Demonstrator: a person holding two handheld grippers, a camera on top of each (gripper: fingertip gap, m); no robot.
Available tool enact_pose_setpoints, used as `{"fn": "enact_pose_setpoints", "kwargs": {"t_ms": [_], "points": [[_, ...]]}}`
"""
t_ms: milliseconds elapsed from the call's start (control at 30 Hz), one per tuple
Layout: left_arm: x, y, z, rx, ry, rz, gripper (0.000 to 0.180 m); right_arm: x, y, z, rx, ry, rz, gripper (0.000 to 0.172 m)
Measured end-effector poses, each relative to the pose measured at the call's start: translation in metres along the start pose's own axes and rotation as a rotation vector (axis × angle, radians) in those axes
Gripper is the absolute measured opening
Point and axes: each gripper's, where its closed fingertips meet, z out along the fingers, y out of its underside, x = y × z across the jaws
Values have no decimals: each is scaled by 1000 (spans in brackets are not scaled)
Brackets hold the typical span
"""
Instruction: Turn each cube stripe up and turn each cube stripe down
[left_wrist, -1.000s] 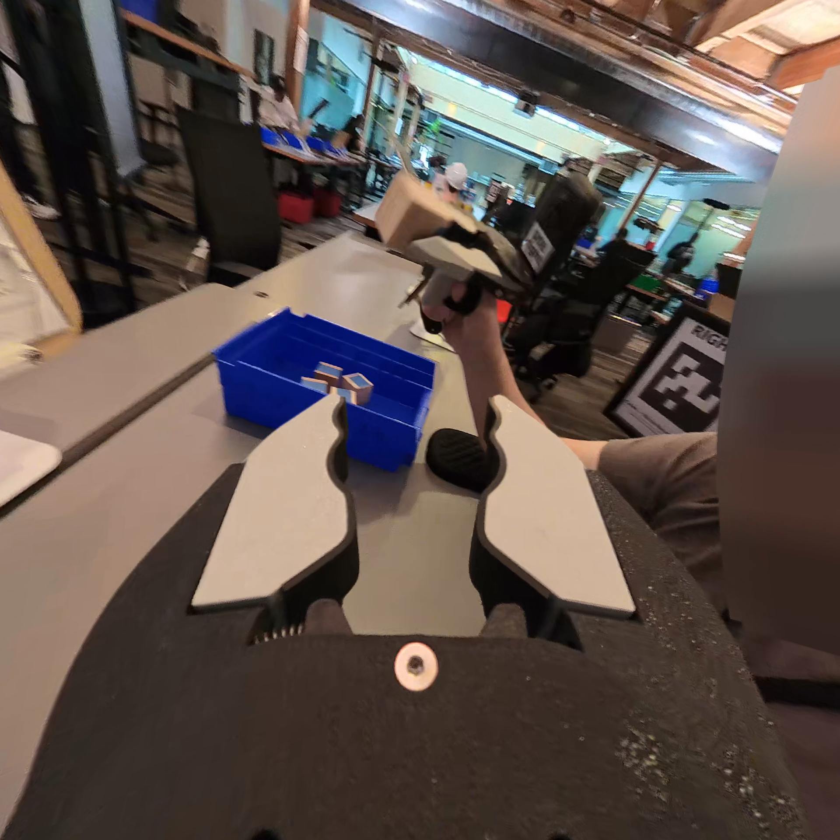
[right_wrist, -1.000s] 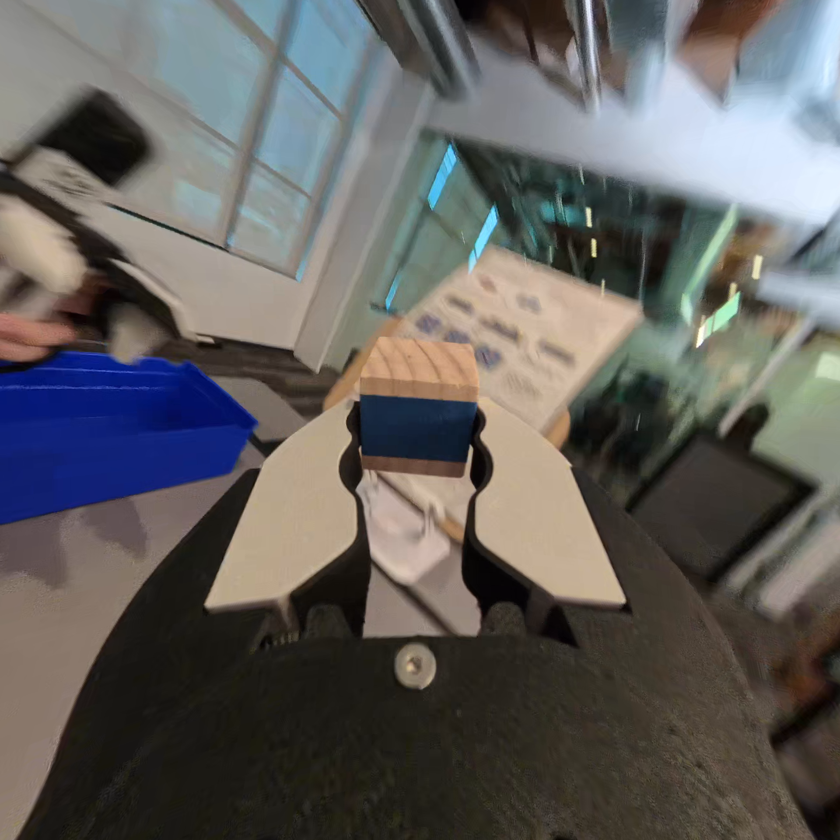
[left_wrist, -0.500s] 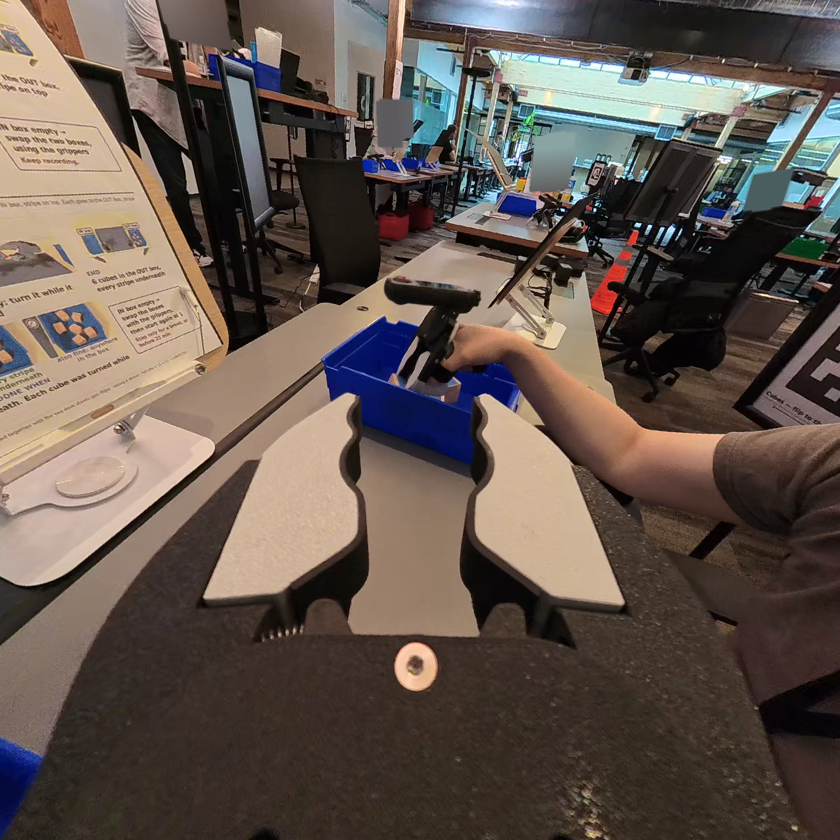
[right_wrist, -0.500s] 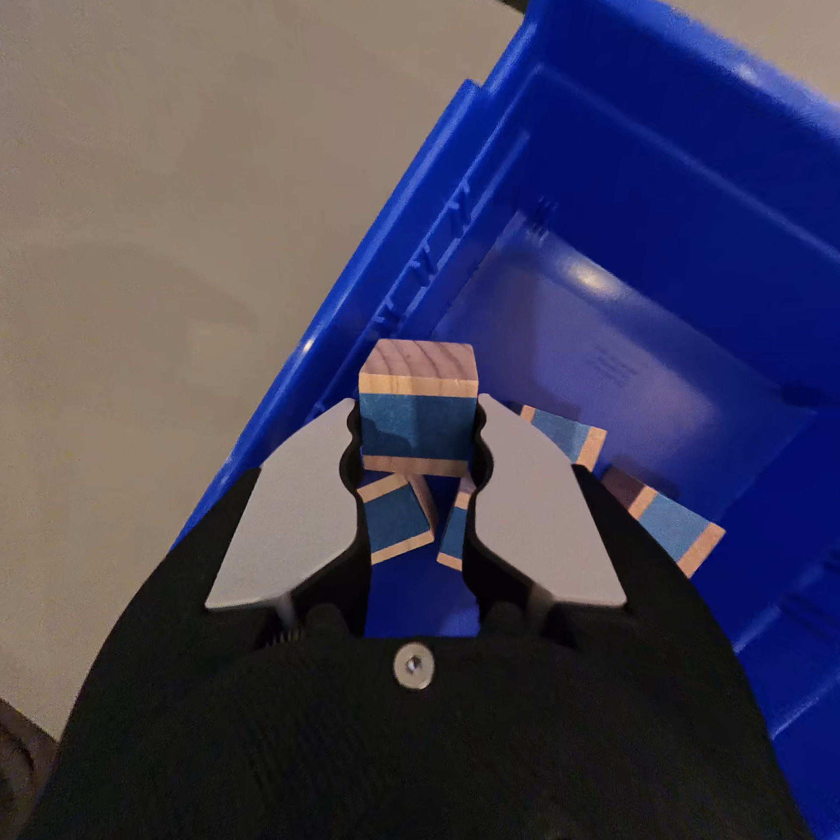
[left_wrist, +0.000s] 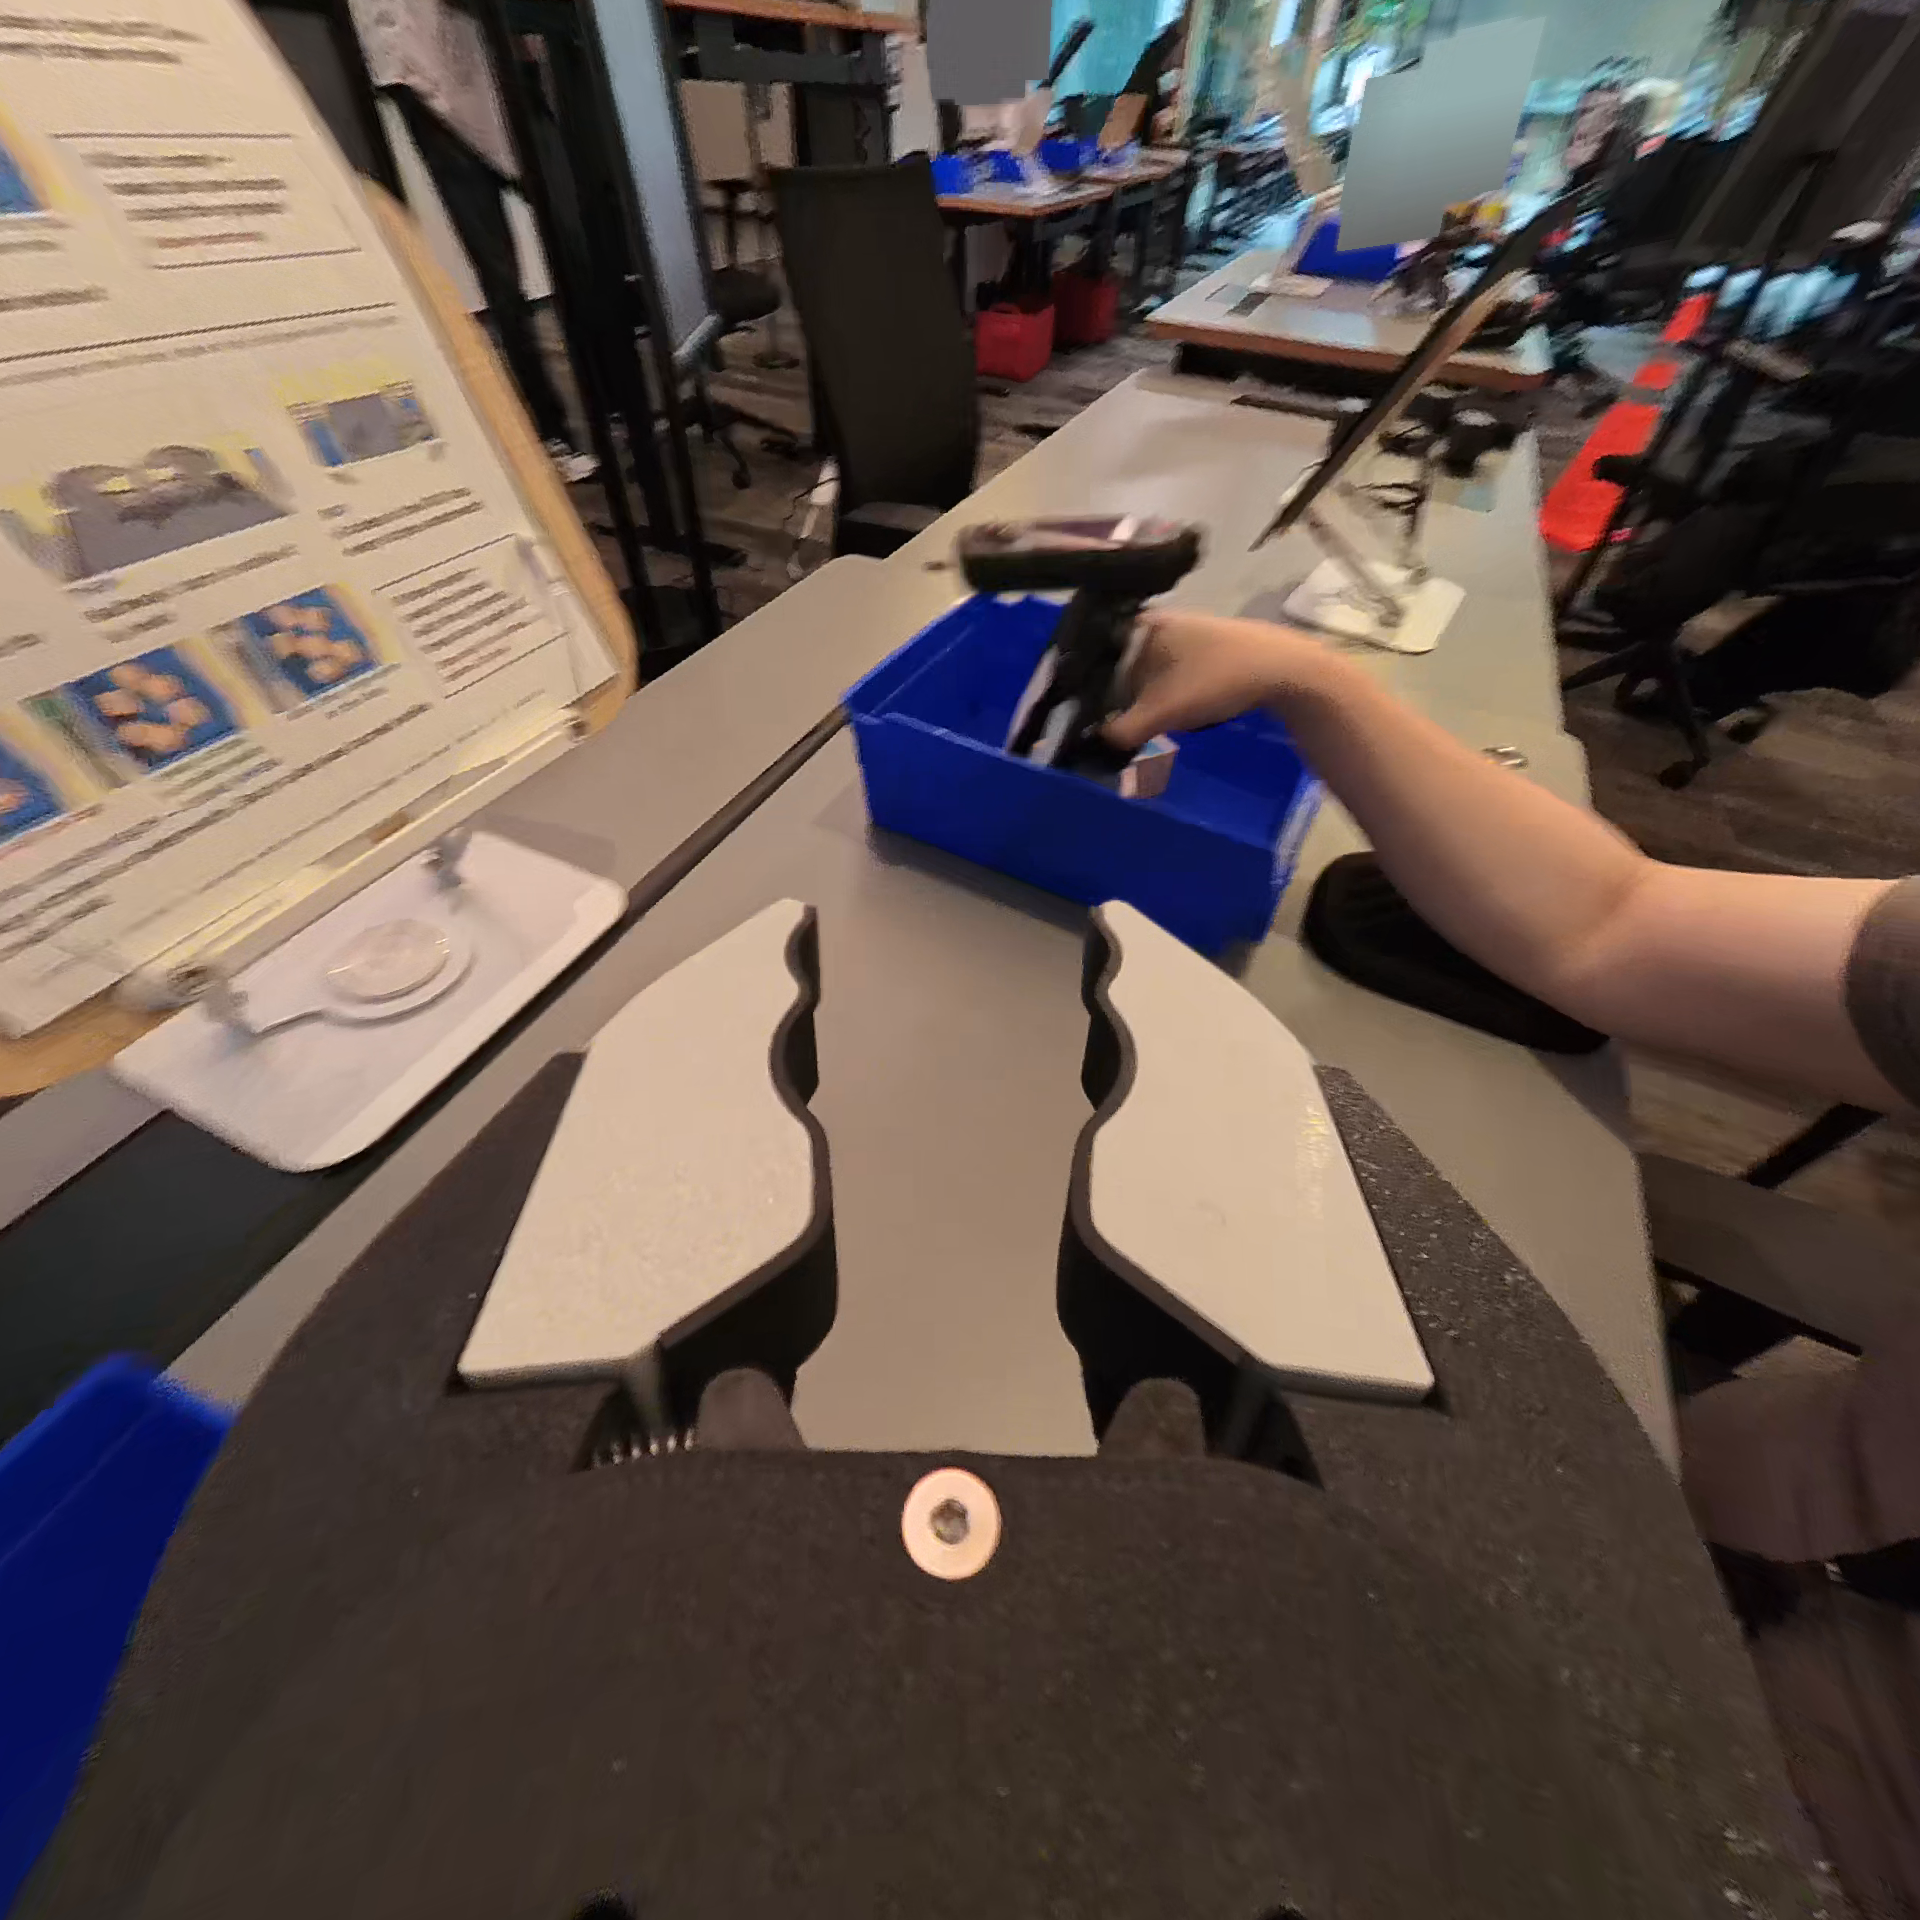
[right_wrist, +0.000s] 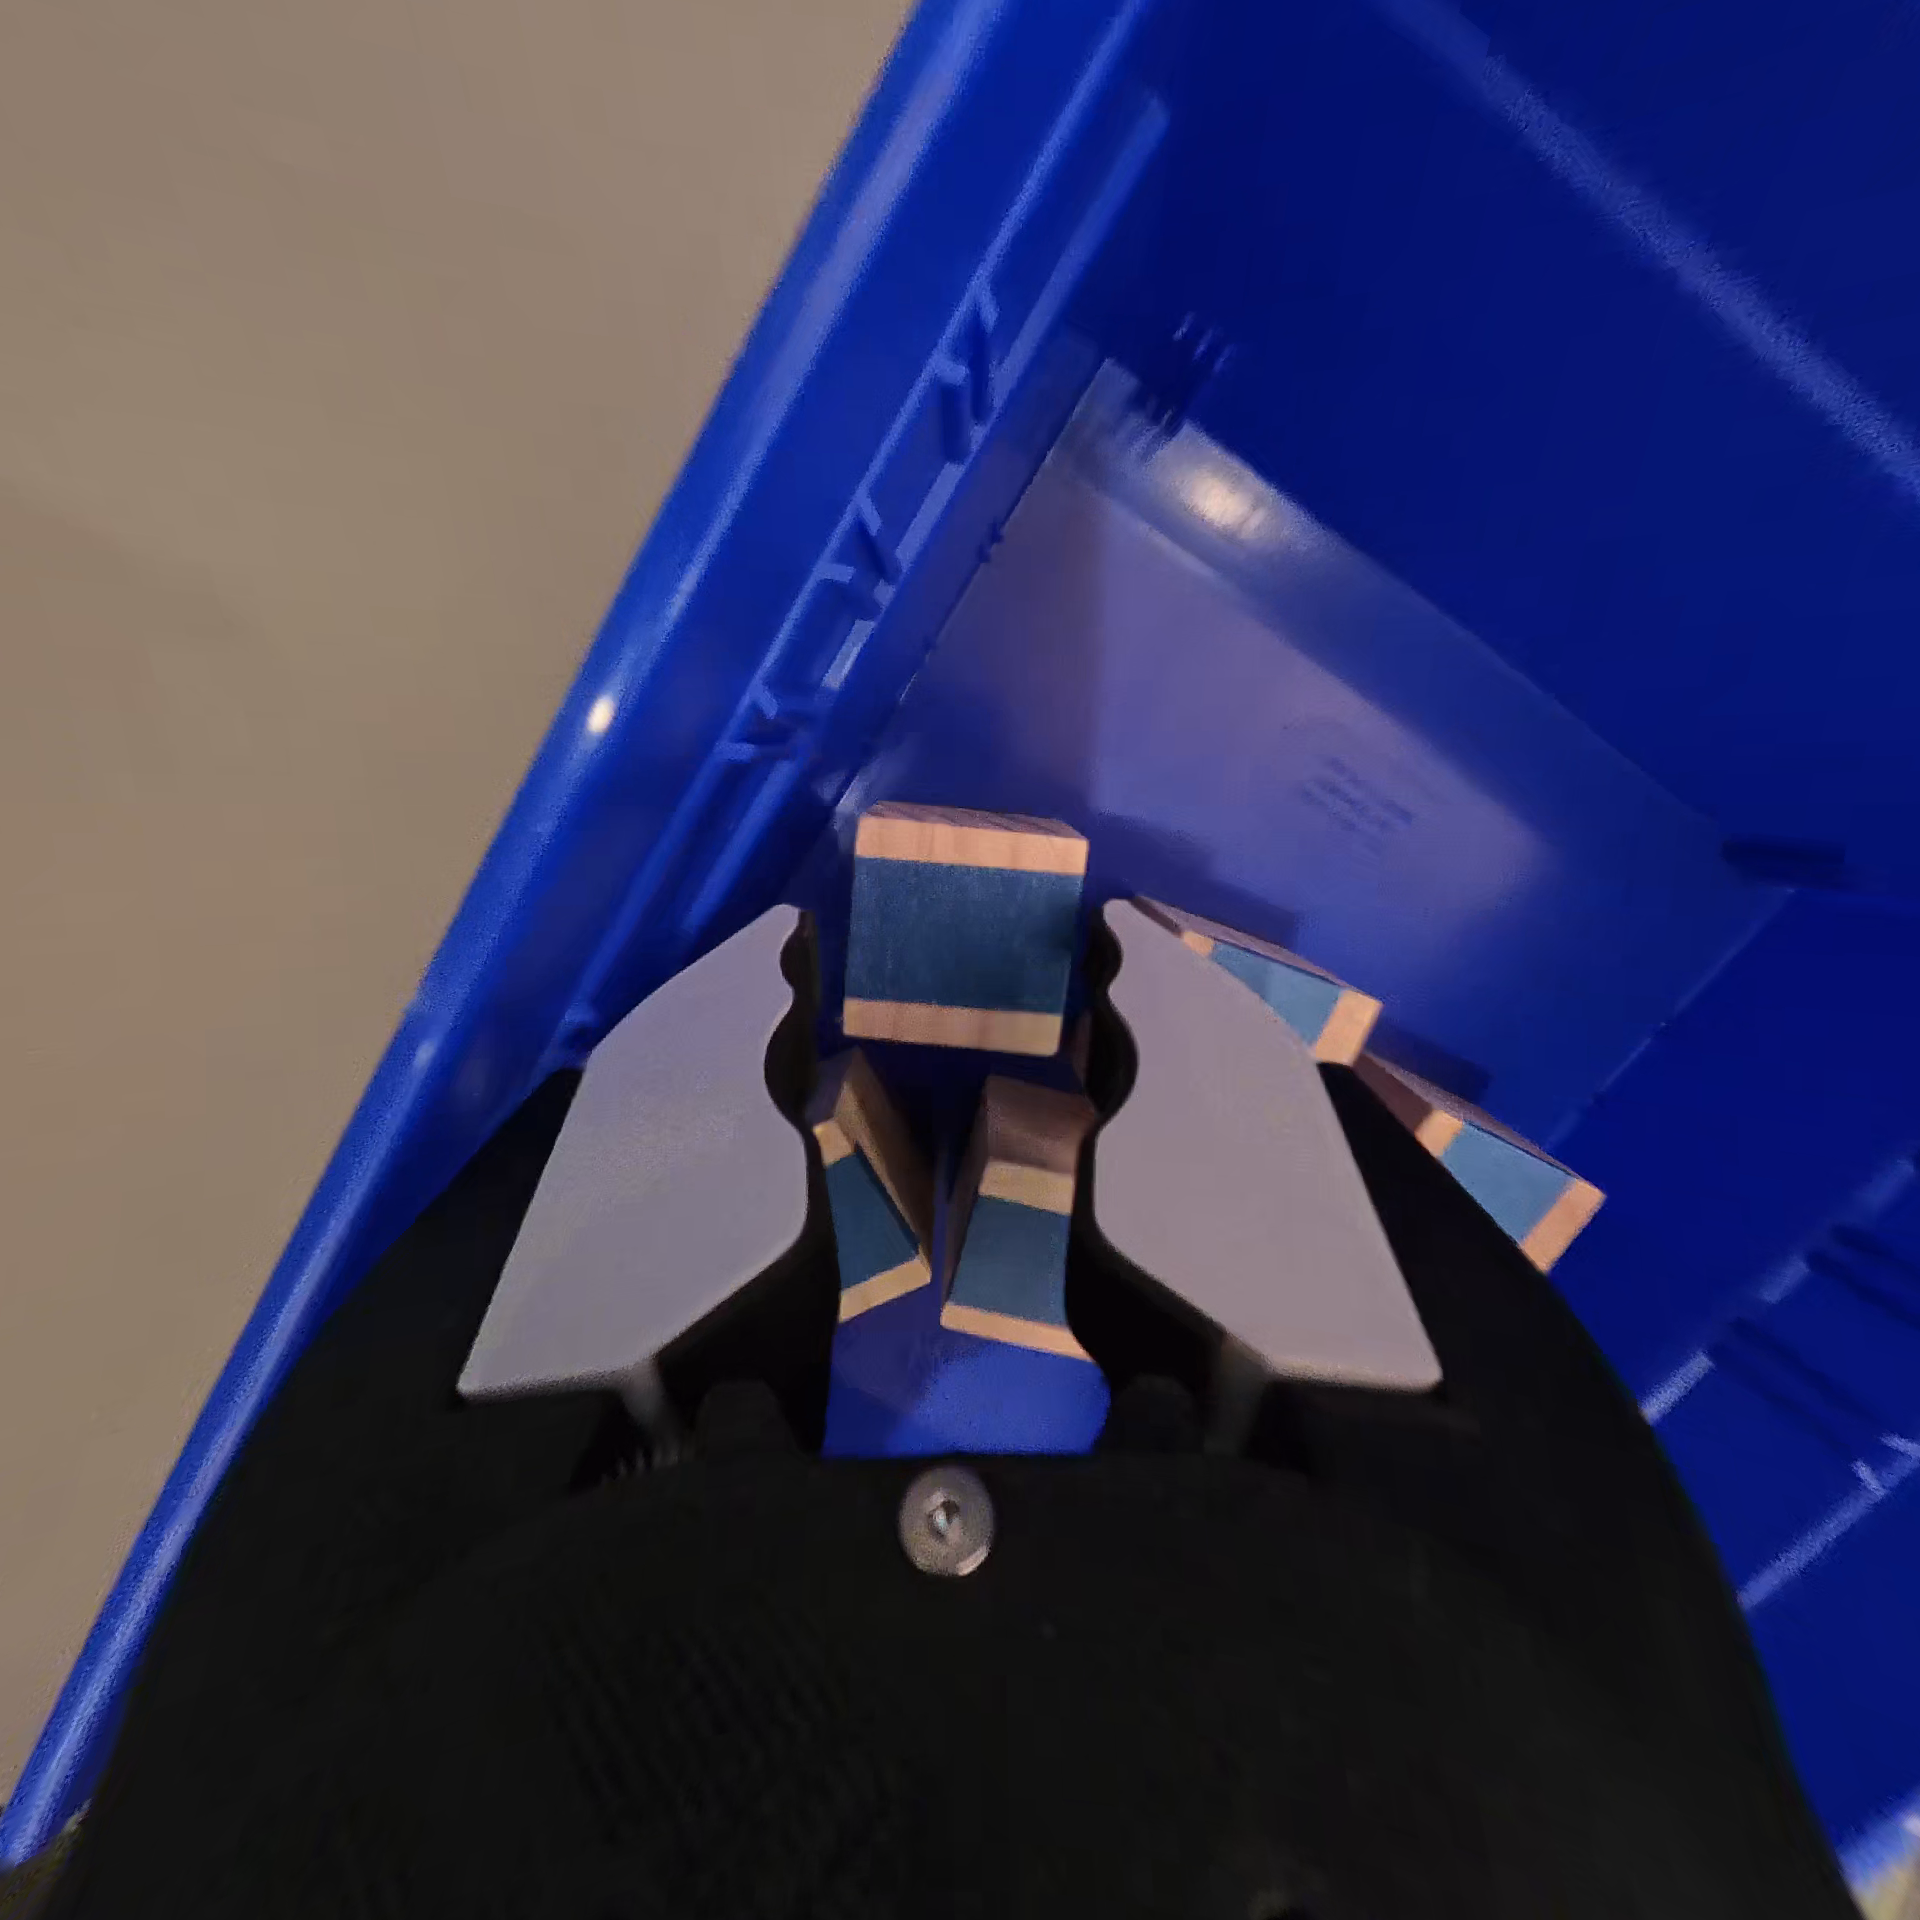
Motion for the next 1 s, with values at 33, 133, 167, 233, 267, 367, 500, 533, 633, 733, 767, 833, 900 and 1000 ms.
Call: {"fn": "enact_pose_setpoints", "kwargs": {"t_ms": [33,133,167,233,267,367,500,533,633,733,767,833,900,1000], "points": [[-11,1,-7,-16,-64,5,54,1,-4,-12,36,5,-7,52],[-63,4,-51,-51,-371,26,60,18,-14,-70,231,73,7,52],[-80,6,-71,-59,-479,20,62,30,-15,-93,307,114,43,52],[-112,11,-114,-58,-679,-12,60,59,-4,-129,414,211,138,53],[-126,17,-137,-64,-782,-44,61,74,8,-139,428,249,187,53],[-160,58,-195,-193,-1003,-185,73,111,50,-136,338,298,315,54],[-185,115,-227,-333,-1045,-376,74,132,86,-102,189,239,423,57],[-192,121,-231,-321,-1054,-400,73,134,90,-94,158,226,437,57],[-206,142,-242,-364,-1101,-447,69,130,98,-71,69,168,445,51],[-209,166,-244,-466,-1103,-503,67,128,107,-56,-8,156,458,44],[-210,175,-243,-499,-1095,-529,67,128,108,-53,-22,149,465,40],[-210,192,-241,-574,-1079,-575,67,126,110,-49,-31,116,483,35],[-212,208,-240,-642,-1069,-613,69,120,109,-46,-24,55,497,23],[-214,222,-234,-675,-1040,-652,66,114,107,-43,-23,1,496,8]]}}
